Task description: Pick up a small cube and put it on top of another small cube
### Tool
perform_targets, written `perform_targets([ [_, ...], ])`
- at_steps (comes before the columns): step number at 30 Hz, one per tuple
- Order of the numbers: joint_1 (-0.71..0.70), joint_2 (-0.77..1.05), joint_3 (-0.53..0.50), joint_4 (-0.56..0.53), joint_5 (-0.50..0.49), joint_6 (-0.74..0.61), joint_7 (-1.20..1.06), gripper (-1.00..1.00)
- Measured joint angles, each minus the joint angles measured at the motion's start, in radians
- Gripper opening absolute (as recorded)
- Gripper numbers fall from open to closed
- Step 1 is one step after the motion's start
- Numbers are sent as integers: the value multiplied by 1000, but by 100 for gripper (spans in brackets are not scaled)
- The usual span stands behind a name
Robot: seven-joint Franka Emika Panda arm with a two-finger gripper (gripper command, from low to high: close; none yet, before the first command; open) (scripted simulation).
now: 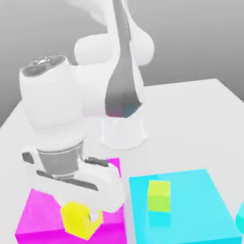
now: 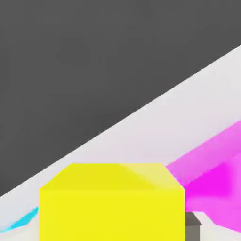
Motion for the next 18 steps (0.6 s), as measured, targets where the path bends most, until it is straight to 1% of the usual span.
perform_targets([
  [10,294,38,189,77,-114,-74,318,-100],
  [12,350,77,203,82,-155,-55,382,-100],
  [15,385,174,183,88,-200,31,424,-100],
  [16,391,196,178,89,-209,50,431,100],
  [18,391,196,178,89,-209,50,431,100],
])
